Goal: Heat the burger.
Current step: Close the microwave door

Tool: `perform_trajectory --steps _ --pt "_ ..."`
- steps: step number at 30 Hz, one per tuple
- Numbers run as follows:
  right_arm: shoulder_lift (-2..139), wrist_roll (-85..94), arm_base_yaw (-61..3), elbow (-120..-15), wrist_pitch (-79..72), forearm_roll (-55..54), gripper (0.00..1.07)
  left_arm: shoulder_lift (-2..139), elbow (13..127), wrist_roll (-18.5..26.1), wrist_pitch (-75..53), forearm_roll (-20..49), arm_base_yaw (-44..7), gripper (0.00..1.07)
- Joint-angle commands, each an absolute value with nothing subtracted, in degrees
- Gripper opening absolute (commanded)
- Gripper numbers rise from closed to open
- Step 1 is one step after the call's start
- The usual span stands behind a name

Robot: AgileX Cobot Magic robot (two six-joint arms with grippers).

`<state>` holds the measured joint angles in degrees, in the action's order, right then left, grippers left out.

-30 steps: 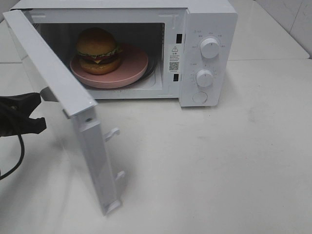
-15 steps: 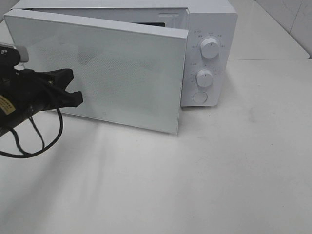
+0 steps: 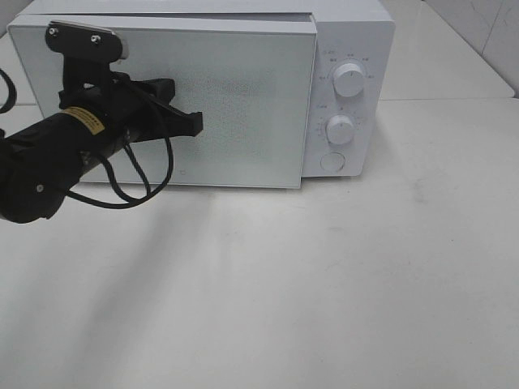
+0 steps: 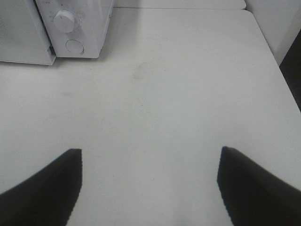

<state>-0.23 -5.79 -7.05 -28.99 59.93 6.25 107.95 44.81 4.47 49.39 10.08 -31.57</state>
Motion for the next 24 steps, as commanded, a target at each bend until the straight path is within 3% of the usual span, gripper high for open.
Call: perform_trajectory --steps 1,6,19,24 --pt "-1.72 -5.73 -6.65 -28.99 59.36 6.47 0.76 109.15 46.93 4.7 48.7 10.94 -32.54 0.0" --pt "-1.72 -5.73 -6.65 -28.99 59.36 6.47 0.76 112.93 52.08 5.33 47.38 13.87 -35.29 0.0" --pt "-1.72 -5.73 -6.65 -28.99 59.36 6.47 0.76 118.6 64.92 5.96 41.77 17.93 -35.98 0.0" --pt "-1.72 -5.73 -6.65 -28.99 59.36 6.47 0.76 118.09 65.03 5.96 41.54 17.25 -36.55 0.0"
